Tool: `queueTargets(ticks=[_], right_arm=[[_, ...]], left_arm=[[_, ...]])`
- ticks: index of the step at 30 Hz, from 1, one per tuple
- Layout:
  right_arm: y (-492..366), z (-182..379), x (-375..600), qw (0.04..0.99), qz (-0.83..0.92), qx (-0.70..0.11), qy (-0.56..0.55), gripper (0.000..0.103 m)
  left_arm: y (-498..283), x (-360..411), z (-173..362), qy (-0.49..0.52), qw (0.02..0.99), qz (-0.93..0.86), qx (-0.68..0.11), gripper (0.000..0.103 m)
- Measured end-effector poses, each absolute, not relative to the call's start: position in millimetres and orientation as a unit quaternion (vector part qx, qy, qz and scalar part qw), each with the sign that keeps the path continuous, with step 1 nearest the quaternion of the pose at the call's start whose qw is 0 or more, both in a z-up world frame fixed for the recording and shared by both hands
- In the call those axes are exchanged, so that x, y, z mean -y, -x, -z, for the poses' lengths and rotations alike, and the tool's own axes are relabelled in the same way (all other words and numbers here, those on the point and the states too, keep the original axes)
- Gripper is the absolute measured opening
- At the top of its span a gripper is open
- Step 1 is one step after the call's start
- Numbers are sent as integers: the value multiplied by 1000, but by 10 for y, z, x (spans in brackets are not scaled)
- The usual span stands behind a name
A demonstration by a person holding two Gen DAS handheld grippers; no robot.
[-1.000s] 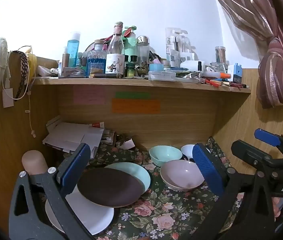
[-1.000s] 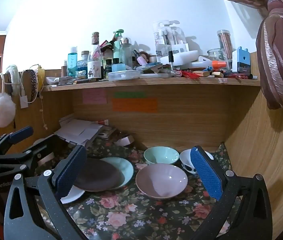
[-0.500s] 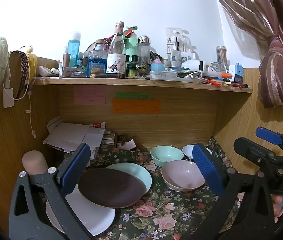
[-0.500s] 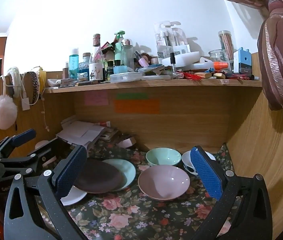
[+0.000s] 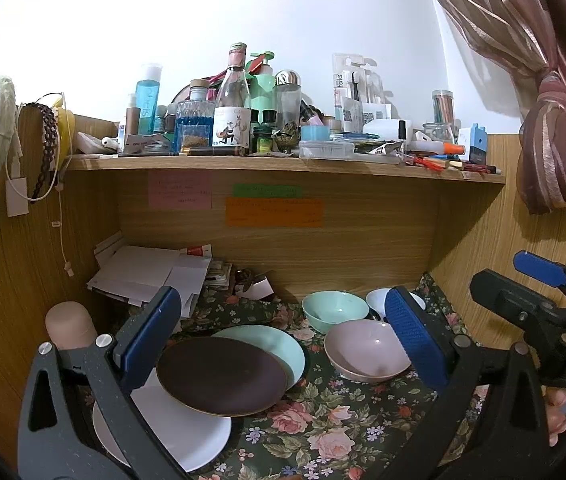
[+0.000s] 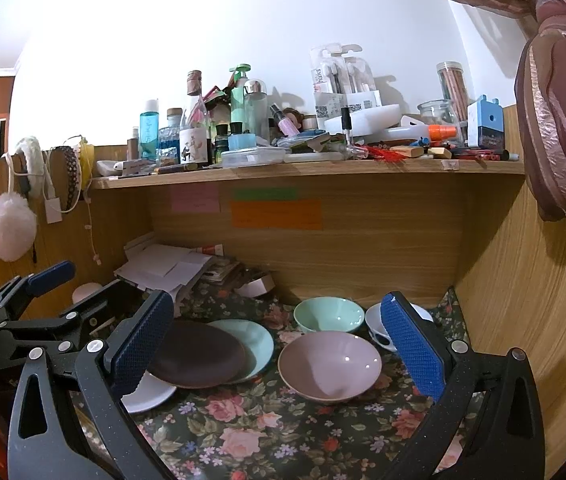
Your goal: Organize plates and bowls
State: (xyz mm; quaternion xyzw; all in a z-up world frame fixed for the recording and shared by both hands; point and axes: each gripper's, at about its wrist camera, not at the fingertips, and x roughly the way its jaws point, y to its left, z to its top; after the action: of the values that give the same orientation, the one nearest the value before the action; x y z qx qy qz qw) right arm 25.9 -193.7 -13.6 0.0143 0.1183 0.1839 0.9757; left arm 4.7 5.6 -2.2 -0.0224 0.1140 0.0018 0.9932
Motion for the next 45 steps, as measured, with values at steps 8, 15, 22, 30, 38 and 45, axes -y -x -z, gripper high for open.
queueTargets(ticks=[8, 15, 22, 30, 38, 45], right_arm=[[-246, 117, 1946, 976, -185, -117, -16, 103], [-237, 110, 1950, 976, -185, -116, -17, 103], [-228, 101, 1943, 976, -186, -114, -16, 103], [-232, 109, 1935, 976, -187, -114, -14, 103], [-238, 113, 1932, 976, -186, -115, -15, 103], [-258, 131, 1925, 975, -186, -117, -15, 103]], left_arm=[[-52, -63, 4, 22, 993, -4, -112, 103], [-30, -34, 9, 19, 994, -6, -110, 103], [-30, -33, 7, 19, 994, -7, -110, 103], [-43, -28, 11, 18, 993, -7, -114, 103], [-46, -28, 14, 18, 993, -7, -115, 103], [-71, -47, 54, 20, 993, -6, -119, 103]])
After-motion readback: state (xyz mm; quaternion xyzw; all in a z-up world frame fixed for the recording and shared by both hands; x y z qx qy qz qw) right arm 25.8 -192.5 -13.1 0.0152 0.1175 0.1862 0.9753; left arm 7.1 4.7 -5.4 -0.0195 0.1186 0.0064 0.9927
